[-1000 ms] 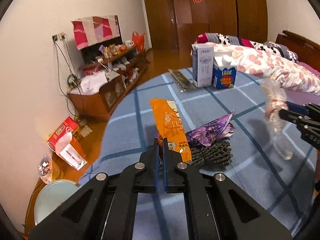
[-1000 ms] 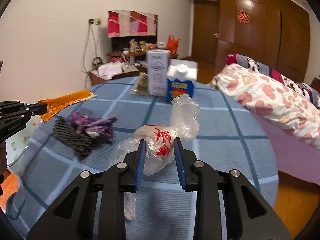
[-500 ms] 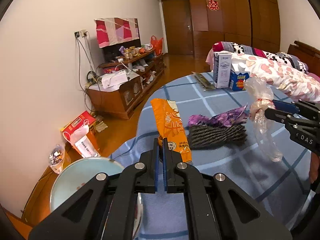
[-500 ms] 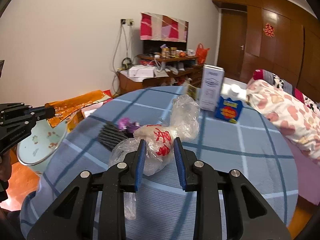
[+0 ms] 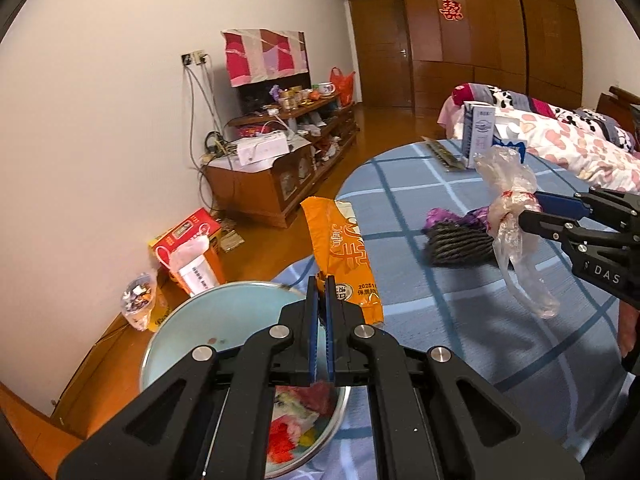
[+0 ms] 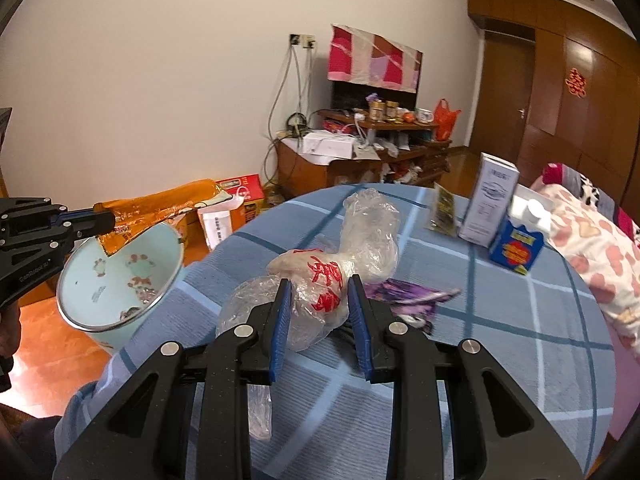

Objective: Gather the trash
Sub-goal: 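Carry the orange snack bag and clear bag over the basin with both tools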

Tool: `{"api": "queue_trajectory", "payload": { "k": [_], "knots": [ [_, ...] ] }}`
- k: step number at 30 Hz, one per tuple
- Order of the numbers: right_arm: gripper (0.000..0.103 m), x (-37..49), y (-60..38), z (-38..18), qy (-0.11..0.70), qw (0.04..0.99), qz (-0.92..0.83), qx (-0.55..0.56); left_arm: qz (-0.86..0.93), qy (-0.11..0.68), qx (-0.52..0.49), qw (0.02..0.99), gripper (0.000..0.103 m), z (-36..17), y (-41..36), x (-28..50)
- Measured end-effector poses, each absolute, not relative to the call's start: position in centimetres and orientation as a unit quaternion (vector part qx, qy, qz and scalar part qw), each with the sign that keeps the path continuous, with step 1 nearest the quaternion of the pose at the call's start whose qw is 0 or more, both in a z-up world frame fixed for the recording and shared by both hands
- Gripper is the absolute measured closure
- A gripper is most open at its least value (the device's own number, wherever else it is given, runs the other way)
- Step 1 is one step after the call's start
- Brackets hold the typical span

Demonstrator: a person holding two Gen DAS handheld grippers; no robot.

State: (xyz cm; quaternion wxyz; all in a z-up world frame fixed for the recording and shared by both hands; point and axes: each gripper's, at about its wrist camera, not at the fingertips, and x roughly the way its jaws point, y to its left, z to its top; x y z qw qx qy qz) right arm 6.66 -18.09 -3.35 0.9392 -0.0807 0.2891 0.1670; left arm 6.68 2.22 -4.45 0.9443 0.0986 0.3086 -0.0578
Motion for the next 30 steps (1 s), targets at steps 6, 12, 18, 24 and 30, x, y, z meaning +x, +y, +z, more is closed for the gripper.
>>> {"api": "queue_trajectory", "payload": {
  "k": [6, 12, 18, 24, 30],
  "knots": [
    [0.074, 7.2, -16.0, -3.3, 0.289, 0.934, 0.188, -0.090, -0.032, 0.307, 0.102, 0.946, 0.100, -4.6, 4.0, 5.9],
    [0.074, 7.7, -13.8, -3.2, 0.291, 0.929, 0.205, -0.099, -0.013, 0.309, 0.095, 0.946, 0.100, -4.9, 5.7, 5.4],
    [0.073, 8.0, -11.9, -3.1, 0.290, 0.924, 0.221, -0.110, 0.000, 0.314, 0.090, 0.945, 0.100, -5.1, 6.9, 5.2],
    [0.073, 8.2, -10.3, -3.2, 0.291, 0.920, 0.233, -0.118, 0.009, 0.317, 0.088, 0.944, 0.100, -5.3, 7.9, 5.1],
    [0.073, 8.2, -9.0, -3.5, 0.293, 0.916, 0.243, -0.125, 0.019, 0.319, 0.085, 0.944, 0.100, -5.3, 8.9, 5.1]
  ]
}}
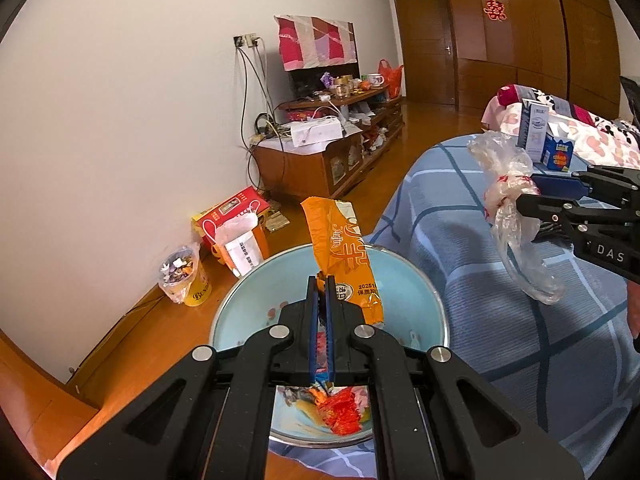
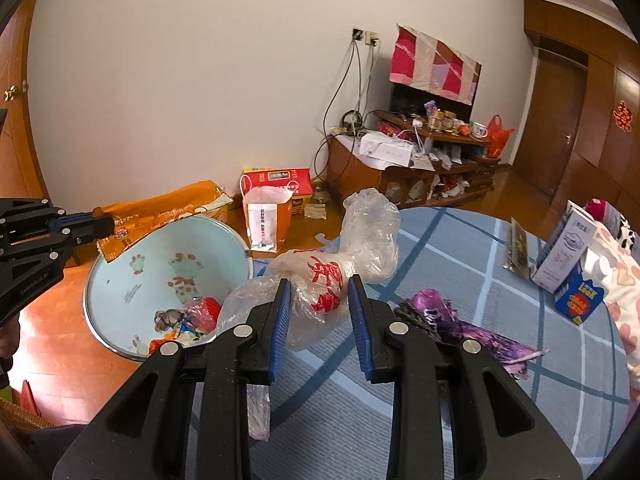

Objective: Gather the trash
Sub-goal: 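Carry the orange snack bag and clear bag over the basin with both tools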

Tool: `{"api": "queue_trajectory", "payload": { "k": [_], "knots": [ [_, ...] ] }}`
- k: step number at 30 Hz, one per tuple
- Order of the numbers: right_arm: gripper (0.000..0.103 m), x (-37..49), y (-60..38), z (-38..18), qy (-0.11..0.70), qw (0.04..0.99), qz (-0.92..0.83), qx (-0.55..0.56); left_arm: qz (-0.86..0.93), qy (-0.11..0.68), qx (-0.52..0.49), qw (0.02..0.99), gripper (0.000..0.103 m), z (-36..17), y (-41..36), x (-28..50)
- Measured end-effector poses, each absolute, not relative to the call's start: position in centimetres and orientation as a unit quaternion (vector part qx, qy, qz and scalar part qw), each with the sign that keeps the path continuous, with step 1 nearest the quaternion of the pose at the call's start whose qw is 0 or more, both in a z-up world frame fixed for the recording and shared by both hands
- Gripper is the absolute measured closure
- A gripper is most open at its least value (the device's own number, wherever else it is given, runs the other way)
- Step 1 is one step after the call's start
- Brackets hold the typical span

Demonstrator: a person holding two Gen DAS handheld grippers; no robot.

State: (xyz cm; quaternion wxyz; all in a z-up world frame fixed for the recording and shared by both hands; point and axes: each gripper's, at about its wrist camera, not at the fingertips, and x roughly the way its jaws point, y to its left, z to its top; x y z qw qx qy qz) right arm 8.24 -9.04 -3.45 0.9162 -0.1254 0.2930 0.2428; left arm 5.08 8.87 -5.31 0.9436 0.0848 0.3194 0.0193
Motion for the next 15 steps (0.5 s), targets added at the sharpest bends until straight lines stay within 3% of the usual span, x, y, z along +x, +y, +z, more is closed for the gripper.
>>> {"api": "queue_trajectory", "payload": {
  "k": [15],
  "knots": [
    [0.073, 8.1, -7.0, -3.4, 0.291, 0.909, 0.262, -0.141, 0.040, 0.313, 0.073, 0.946, 0.100, -4.7, 10.4, 4.6]
  ]
}}
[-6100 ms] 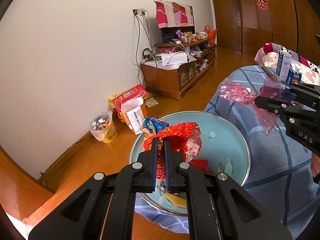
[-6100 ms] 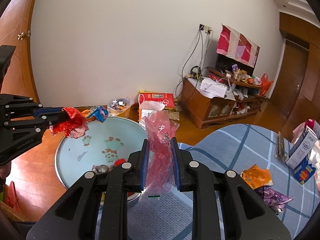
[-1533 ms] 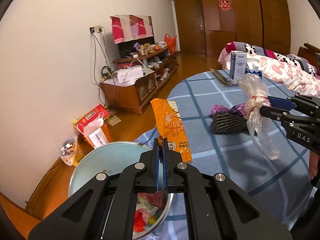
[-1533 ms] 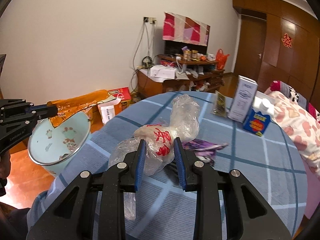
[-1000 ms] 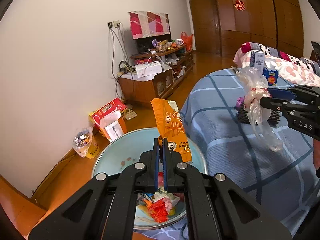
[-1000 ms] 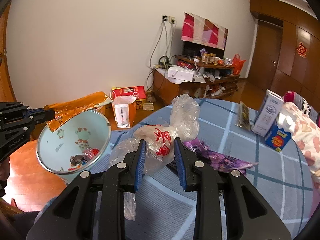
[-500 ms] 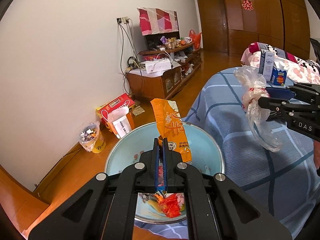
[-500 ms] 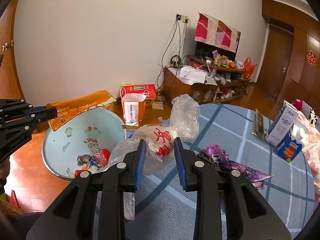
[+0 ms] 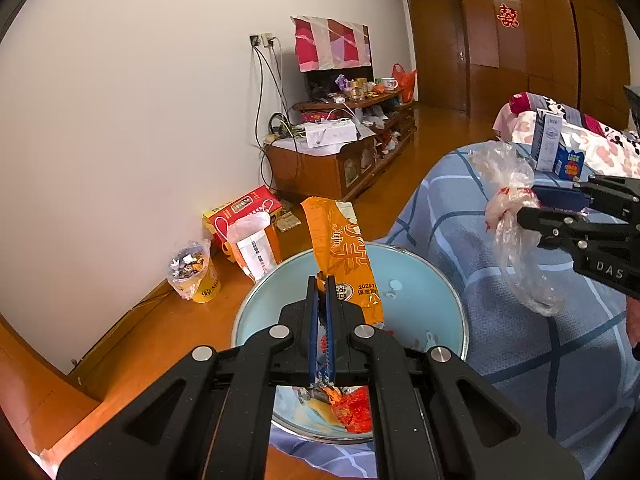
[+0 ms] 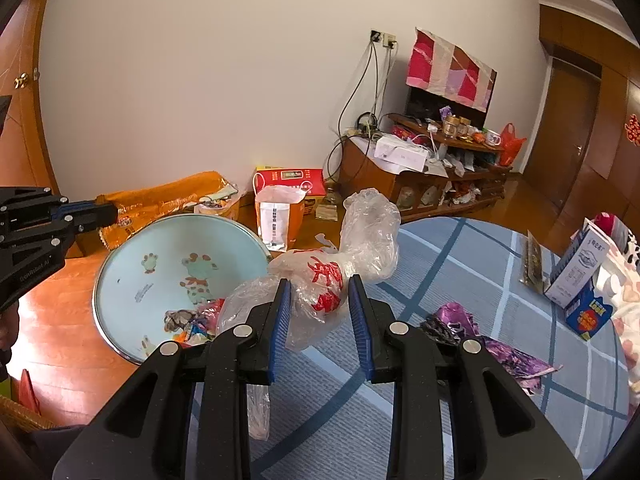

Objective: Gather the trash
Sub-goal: 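Carry the orange snack bag and clear bag over the basin with both tools, then open both tools to drop the snack bag and clear bag into the basin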

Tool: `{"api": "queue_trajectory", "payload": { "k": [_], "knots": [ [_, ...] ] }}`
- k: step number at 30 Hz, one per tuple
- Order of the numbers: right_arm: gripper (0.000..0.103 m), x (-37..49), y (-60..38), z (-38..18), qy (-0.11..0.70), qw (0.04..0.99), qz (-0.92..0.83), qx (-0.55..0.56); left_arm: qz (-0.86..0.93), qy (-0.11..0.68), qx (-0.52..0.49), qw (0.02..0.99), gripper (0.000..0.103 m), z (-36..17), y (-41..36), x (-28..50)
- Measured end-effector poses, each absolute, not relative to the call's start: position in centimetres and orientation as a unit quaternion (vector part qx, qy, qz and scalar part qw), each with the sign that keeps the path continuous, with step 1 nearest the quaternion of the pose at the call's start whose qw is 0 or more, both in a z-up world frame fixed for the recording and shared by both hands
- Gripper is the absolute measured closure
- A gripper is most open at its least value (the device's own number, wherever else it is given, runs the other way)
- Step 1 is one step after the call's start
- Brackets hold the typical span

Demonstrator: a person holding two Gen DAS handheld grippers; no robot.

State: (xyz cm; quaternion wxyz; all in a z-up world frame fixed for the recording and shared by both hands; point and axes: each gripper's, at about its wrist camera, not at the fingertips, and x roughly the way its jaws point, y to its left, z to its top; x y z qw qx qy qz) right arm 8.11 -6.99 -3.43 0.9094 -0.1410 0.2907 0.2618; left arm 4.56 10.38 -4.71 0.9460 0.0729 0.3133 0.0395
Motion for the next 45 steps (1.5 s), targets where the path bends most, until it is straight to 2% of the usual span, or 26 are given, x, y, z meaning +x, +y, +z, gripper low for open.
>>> {"api": "queue_trajectory", "payload": {
  "k": [30, 34, 35, 36, 37, 44, 45],
  "knots": [
    [0.073, 7.5, -3.4, -3.5, 0.284, 0.895, 0.304, -0.163, 0.062, 0.314, 0.053, 0.946, 0.100, -4.7, 12.3, 3.9],
    [0.069, 7.3, -3.0, -3.7, 0.283, 0.890, 0.317, -0.164, 0.064, 0.318, 0.046, 0.945, 0.093, -5.0, 12.4, 3.8],
    [0.062, 7.3, -2.9, -3.8, 0.284, 0.888, 0.322, -0.163, 0.064, 0.321, 0.044, 0.944, 0.087, -5.1, 12.4, 3.8],
    [0.057, 7.3, -2.9, -3.9, 0.283, 0.888, 0.323, -0.163, 0.064, 0.322, 0.042, 0.944, 0.075, -5.2, 12.4, 3.8],
    [0.051, 7.2, -2.8, -4.0, 0.282, 0.889, 0.323, -0.162, 0.064, 0.323, 0.041, 0.943, 0.071, -5.3, 12.4, 3.8],
    [0.047, 7.2, -3.0, -4.1, 0.285, 0.890, 0.319, -0.157, 0.064, 0.327, 0.041, 0.942, 0.060, -5.5, 12.3, 3.9],
    [0.047, 7.1, -3.0, -4.1, 0.285, 0.891, 0.318, -0.156, 0.065, 0.327, 0.041, 0.942, 0.056, -5.5, 12.3, 3.9]
  ]
}}
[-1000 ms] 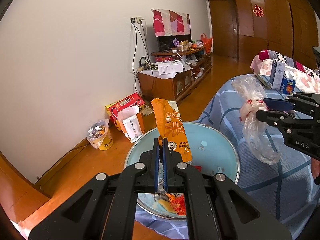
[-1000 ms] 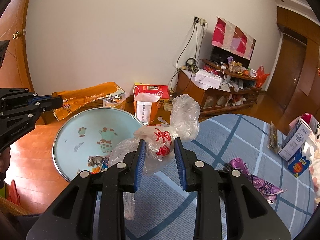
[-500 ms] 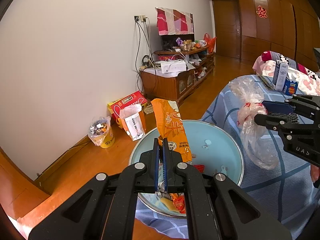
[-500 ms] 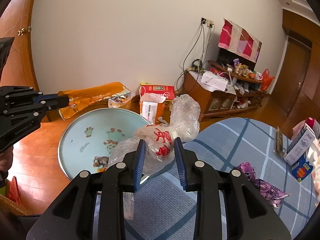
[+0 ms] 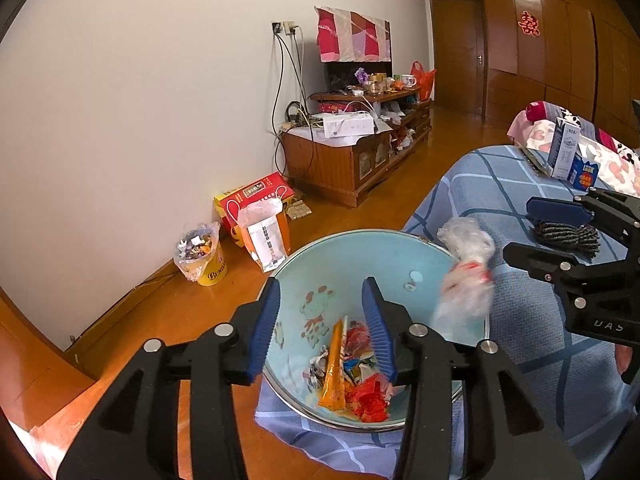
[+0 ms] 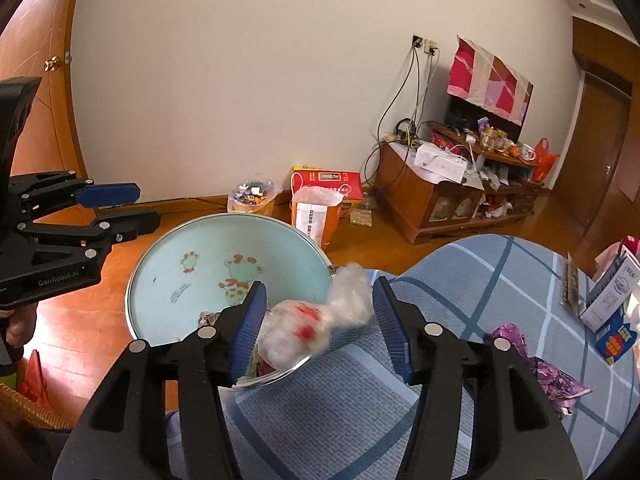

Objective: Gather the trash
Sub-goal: 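Open both tools to drop the snack bag and clear bag into the basin, then grasp the purple wrapper with the right tool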

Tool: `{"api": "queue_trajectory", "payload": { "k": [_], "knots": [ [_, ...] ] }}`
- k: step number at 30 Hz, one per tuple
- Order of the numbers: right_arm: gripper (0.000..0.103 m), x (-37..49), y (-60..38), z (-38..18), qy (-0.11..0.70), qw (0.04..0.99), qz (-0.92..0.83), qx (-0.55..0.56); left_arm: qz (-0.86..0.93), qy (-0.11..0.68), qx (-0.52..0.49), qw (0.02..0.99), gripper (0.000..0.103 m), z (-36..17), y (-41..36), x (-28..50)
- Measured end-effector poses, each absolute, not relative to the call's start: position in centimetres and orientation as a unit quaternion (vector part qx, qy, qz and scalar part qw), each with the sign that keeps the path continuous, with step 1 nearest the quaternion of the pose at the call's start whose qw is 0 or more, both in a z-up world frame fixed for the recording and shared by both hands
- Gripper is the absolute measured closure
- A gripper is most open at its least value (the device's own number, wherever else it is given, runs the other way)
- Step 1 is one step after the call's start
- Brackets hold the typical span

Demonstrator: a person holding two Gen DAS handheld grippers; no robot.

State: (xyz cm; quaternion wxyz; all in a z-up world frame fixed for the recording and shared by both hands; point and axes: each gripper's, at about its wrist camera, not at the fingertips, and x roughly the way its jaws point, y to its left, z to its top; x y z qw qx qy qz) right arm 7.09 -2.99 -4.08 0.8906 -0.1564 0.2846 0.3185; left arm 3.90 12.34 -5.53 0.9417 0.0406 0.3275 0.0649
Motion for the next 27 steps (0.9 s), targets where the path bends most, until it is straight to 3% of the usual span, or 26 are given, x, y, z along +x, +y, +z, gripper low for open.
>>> {"api": "queue_trajectory", "payload": {
  "k": [6, 17, 21, 27],
  "knots": [
    [0.045, 7.0, -3.1, -4.1, 0.285, 0.890, 0.319, -0.157, 0.073, 0.327, 0.034, 0.942, 0.042, -5.6, 12.7, 3.8],
    [0.045, 6.7, -5.7, -3.8, 0.282, 0.901, 0.294, -0.147, 0.071, 0.339, 0.040, 0.937, 0.032, -6.7, 11.5, 4.2],
    [0.045, 7.2, -8.7, -3.7, 0.280, 0.911, 0.261, -0.149, 0.069, 0.348, 0.051, 0.934, 0.025, -8.0, 10.0, 4.9],
    [0.045, 10.1, -16.9, -4.2, 0.292, 0.933, 0.159, -0.138, 0.052, 0.365, 0.064, 0.927, 0.024, -9.7, 6.9, 6.8]
  ]
}}
